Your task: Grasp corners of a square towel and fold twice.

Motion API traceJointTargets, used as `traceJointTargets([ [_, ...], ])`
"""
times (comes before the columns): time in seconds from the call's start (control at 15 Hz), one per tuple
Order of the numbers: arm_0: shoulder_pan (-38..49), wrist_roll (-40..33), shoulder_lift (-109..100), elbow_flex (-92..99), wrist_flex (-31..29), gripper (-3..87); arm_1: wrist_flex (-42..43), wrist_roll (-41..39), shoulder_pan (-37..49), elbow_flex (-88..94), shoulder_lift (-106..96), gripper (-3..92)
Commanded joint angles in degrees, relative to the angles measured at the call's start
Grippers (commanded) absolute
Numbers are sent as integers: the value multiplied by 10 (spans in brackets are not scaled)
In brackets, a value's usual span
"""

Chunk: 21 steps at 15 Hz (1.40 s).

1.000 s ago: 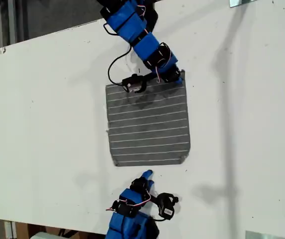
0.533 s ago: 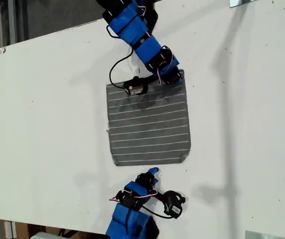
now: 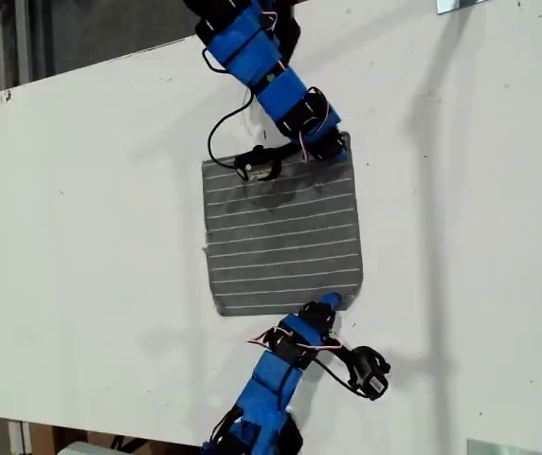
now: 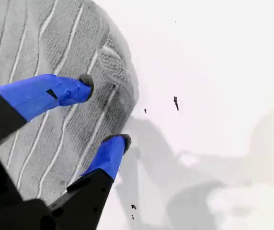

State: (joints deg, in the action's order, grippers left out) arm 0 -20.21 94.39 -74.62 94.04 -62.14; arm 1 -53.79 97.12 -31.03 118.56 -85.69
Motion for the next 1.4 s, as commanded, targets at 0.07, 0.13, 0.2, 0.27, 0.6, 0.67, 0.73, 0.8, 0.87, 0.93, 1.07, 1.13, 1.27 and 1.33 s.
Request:
traceJointTargets([
  [0.07, -15, -2, 34, -71, 9, 217, 4, 0, -4, -1, 2, -1],
  [0.13, -15, -11, 50, -89, 9, 217, 4, 0, -4, -1, 2, -1],
  [0.2, -15, -13, 70, -107, 12, 216, 4, 0, -4, -1, 0, -1],
  [0.27, -21, -11, 91, -127, 19, 212, 2, 1, -5, -1, -1, -1],
  [0.6, -33, 17, 188, -207, 26, 18, -4, 4, -12, -10, -7, -1],
  [0.67, -34, 20, 188, -217, 10, -1, -18, 4, -15, -19, -10, -1],
  [0.73, -36, 26, 189, -246, -30, -1, -44, 4, -16, -40, -15, -1],
  [0.8, -37, 31, 191, -285, -77, -1, -80, 1, -13, -69, -20, -1],
  [0.87, -35, 33, 192, -330, -126, -1, -122, -7, -7, -105, -25, -1],
  [0.93, -31, 31, 192, -369, -163, -1, -167, -15, 0, -142, -28, -1],
  [1.07, -23, 12, 188, -439, -223, -1, -237, -29, 18, -199, -44, -1],
  [1.13, -18, 1, 171, -443, -236, -2, -263, -37, 32, -219, -55, -1],
  [1.27, -1, -33, 133, -440, -258, -2, -279, -70, 72, -236, -84, -1],
  [1.33, 14, -54, 109, -433, -267, -2, -279, -92, 97, -236, -99, -1],
])
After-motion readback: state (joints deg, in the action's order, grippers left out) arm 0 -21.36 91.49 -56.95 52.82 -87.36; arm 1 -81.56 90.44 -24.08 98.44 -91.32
